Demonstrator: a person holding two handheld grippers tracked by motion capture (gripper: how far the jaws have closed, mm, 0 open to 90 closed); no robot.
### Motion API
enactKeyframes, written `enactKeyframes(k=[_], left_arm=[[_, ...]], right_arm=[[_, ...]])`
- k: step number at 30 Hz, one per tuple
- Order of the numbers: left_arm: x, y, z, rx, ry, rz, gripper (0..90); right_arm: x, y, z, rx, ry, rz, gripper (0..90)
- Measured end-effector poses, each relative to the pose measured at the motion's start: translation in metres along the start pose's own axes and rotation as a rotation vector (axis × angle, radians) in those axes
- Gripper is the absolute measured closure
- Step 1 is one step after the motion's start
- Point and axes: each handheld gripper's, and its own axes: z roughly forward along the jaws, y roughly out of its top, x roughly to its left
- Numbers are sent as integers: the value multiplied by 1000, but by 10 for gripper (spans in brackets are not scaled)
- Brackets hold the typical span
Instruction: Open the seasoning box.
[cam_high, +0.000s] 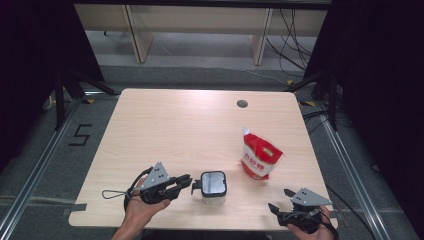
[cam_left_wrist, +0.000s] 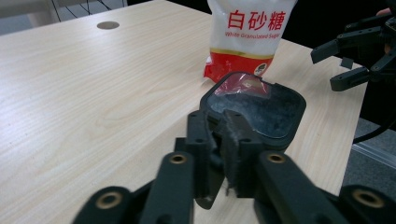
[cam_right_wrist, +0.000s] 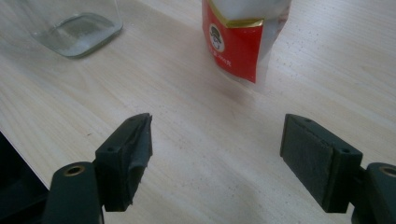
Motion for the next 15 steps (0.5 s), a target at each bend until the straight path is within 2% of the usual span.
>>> enactKeyframes(k=[1, 5, 7, 8, 9, 10, 12, 13, 14, 15], left_arm=[[-1, 0, 0, -2, 4, -6, 873], [1, 0, 3, -6, 1, 10, 891], [-1, -1, 5, -14, -8, -4, 891], [-3, -1, 6, -11, -7, -6, 891], [-5, -1, 8, -18, -17, 0, 891], [-8, -1, 11, -14, -22, 8, 891], [-10, -1, 13, 8, -12, 20, 891], [-10, -2, 15, 0, -18, 17, 892], [-9, -2, 15, 12, -16, 35, 891], [-10, -3, 16, 6, -17, 11, 891]], right_arm=[[1, 0, 1, 4, 19, 9, 266], [4, 3, 2, -3, 11, -5, 282], [5, 3, 2, -5, 15, -2, 284], [7, 3, 2, 1, 36, 9, 285], [7, 4, 2, -7, 16, -11, 289], [9, 5, 2, -4, 26, -3, 303], [12, 7, 2, -24, 36, -7, 320], [12, 8, 2, -35, 35, -23, 343], [14, 9, 2, -50, 39, -37, 356], [15, 10, 2, -60, 32, -39, 365]])
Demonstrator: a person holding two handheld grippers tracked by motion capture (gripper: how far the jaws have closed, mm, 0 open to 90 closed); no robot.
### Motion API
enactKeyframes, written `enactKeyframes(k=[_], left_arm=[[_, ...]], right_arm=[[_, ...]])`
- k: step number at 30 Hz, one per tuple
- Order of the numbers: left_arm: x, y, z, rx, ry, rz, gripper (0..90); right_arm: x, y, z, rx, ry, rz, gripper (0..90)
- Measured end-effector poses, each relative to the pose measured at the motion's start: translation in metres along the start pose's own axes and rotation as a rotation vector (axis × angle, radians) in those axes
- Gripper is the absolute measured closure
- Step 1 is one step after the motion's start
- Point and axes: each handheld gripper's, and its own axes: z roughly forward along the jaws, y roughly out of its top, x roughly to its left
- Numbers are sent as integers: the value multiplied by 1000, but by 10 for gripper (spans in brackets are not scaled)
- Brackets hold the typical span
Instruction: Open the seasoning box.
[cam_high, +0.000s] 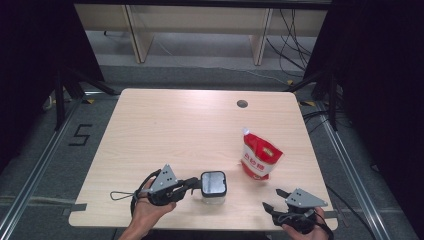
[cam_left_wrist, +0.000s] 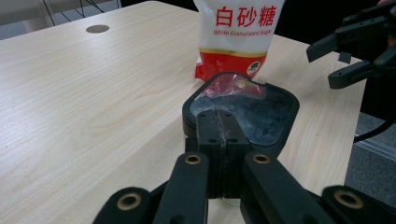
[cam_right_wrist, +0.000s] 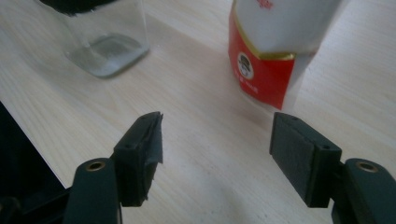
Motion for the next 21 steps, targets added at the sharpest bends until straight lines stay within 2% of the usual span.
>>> enactKeyframes(k=[1, 2, 3, 4, 5, 6, 7, 8, 10, 11, 12, 15, 16, 17, 20, 21], left_arm=[[1, 0, 0, 0, -2, 12, 891], [1, 0, 0, 1, -1, 24, 891], [0, 0, 0, 5, 10, 10, 891], [0, 0, 1, 5, 8, 8, 891], [0, 0, 1, 3, 9, 9, 891], [0, 0, 1, 3, 10, 12, 891], [0, 0, 1, 3, 10, 13, 891], [1, 0, 1, 3, 9, 14, 891], [1, 0, 1, 3, 9, 12, 891], [1, -1, 1, -3, 7, 9, 891], [2, -2, 1, 14, 16, 30, 891], [2, -5, 3, 21, 25, 6, 890], [3, -6, 4, 3, 8, -17, 890], [3, -6, 3, 8, 17, -17, 890], [3, -5, 3, -5, 5, -3, 889], [1, -5, 2, -6, 13, -16, 890]], right_arm=[[1, 1, 0, -7, 5, -4, 383], [6, 2, 0, 1, 21, 33, 409], [6, 4, 2, -16, 36, 9, 435], [8, 5, 4, -31, 71, 10, 458], [9, 7, 4, -48, 57, 0, 492], [11, 9, 6, -64, 78, -8, 522], [15, 10, 8, -76, 92, 7, 541], [18, 12, 11, -81, 117, -3, 561], [21, 14, 13, -81, 127, -8, 590], [27, 19, 18, -91, 155, -18, 642], [30, 21, 20, -110, 137, -40, 662], [38, 27, 26, -113, 162, -75, 719], [40, 28, 29, -109, 160, -84, 734], [41, 30, 31, -104, 161, -93, 753], [43, 33, 36, -110, 173, -90, 799], [43, 35, 37, -116, 182, -96, 806]])
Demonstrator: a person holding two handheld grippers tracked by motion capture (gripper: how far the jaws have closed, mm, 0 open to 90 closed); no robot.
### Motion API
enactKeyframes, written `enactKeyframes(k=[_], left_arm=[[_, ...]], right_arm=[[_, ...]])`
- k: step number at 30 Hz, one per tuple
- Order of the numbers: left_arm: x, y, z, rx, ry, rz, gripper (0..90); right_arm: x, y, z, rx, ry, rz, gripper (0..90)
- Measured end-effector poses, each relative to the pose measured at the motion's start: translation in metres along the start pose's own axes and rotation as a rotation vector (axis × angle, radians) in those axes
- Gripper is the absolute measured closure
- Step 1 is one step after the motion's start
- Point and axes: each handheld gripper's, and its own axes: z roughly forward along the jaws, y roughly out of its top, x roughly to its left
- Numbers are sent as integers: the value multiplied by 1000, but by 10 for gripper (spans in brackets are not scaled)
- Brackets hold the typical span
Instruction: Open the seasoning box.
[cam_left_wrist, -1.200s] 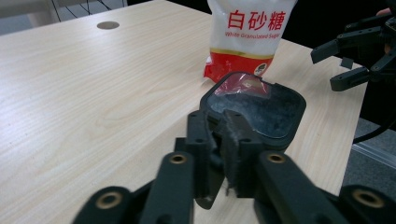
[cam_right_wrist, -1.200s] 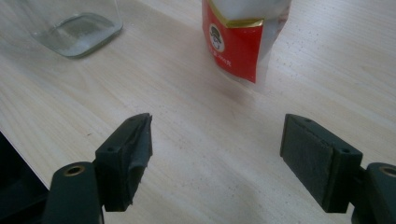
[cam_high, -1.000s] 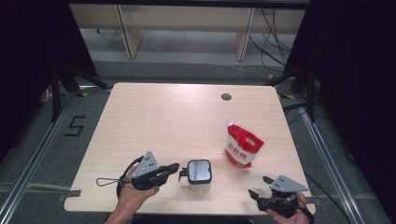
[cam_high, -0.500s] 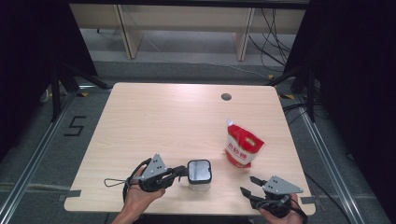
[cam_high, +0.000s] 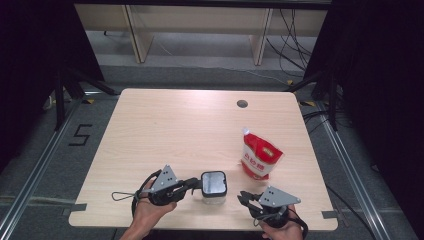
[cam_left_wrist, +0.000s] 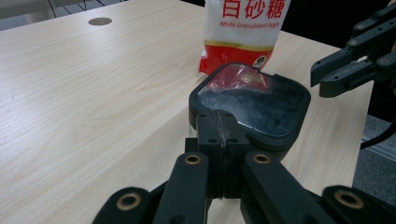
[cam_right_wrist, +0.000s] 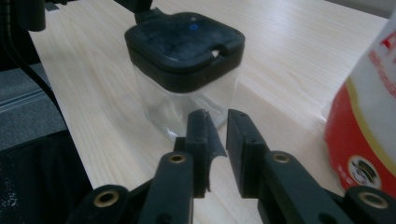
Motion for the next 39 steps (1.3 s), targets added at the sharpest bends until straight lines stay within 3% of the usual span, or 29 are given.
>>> enactKeyframes(k=[8, 13, 15, 16, 22, 34, 38, 39], left_arm=[[-2, 1, -1, -7, 0, 6, 889], [-2, 2, -2, 1, 1, 44, 889], [-2, 2, -1, -20, -22, 7, 886], [-3, 3, -3, -14, -14, 4, 886], [-2, 3, -1, -2, -18, 22, 887], [-1, 2, -1, -4, -21, 7, 886], [-2, 1, 0, -14, -18, -6, 887], [-2, 1, 0, -14, -18, -6, 887]], right_arm=[[4, 8, 12, 15, 24, -39, 857], [4, 10, 17, 24, 30, -41, 876], [3, 10, 18, 22, 31, -47, 878], [3, 10, 19, 26, 28, -43, 879], [3, 13, 21, 23, 34, -48, 880], [3, 18, 26, 14, 53, -64, 893], [3, 20, 25, 3, 55, -46, 895], [5, 20, 24, 4, 51, -19, 895]])
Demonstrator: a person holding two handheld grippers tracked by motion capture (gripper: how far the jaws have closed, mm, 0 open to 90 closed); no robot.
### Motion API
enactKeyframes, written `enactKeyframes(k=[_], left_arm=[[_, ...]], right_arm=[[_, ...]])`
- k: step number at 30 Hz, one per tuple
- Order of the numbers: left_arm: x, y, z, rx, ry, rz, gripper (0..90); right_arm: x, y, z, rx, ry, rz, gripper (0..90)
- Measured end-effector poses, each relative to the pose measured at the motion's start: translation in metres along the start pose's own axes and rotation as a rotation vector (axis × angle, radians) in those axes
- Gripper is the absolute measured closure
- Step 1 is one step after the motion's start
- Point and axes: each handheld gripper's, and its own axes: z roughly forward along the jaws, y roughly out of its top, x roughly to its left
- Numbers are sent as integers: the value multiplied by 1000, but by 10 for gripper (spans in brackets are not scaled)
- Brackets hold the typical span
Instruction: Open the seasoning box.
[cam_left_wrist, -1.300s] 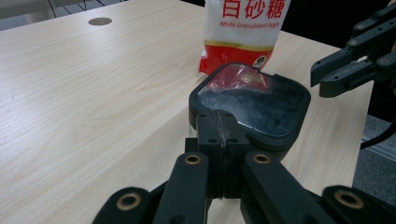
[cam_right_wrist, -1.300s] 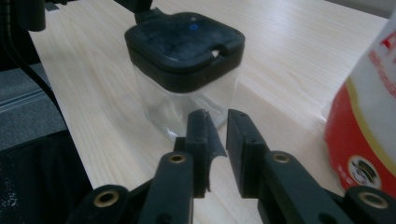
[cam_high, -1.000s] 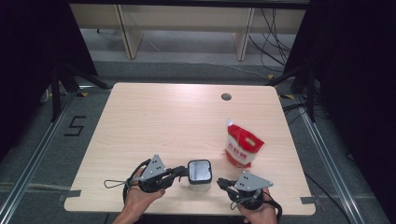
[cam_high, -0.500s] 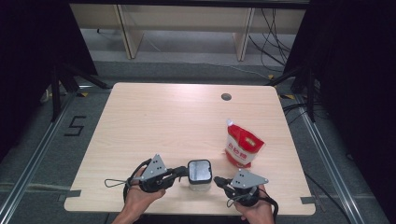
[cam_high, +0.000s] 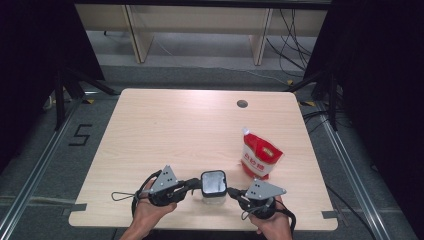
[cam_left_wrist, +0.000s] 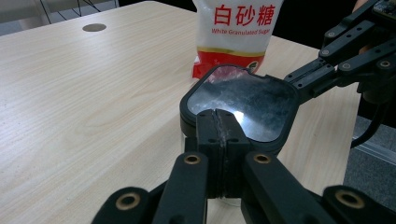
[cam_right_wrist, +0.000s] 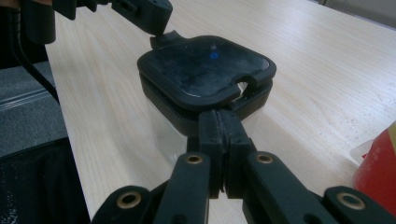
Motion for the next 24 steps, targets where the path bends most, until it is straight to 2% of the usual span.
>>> enactKeyframes(k=[1, 2, 8, 11, 15, 18, 21, 22, 23, 24], left_arm=[[0, 0, 0, 0, 0, 0, 887], [0, 0, 0, -2, 2, 0, 887], [1, -1, -1, -1, 3, 5, 887], [3, -1, -1, 1, -1, 22, 879], [4, -1, -4, -23, -1, -11, 862], [8, -1, -10, -35, -1, -3, 814], [12, -3, -15, -39, -3, -20, 774], [14, -6, -17, -34, -15, -6, 731], [14, -6, -17, -34, -15, -6, 709], [14, -7, -18, -31, -13, -10, 709]], right_arm=[[0, 0, 0, 0, 0, 0, 895], [-2, 1, 1, -16, 2, -25, 896], [-2, 7, -3, -29, -2, -31, 896], [-1, 10, -3, -33, -5, -42, 896], [-1, 12, -4, -39, -11, -38, 896], [-1, 13, -4, -51, -19, -38, 896], [-2, 14, -5, -48, -2, -40, 896], [-2, 16, -5, -58, -23, -54, 896], [-2, 16, -5, -58, -23, -54, 896], [0, 16, -5, -60, -19, -23, 896]])
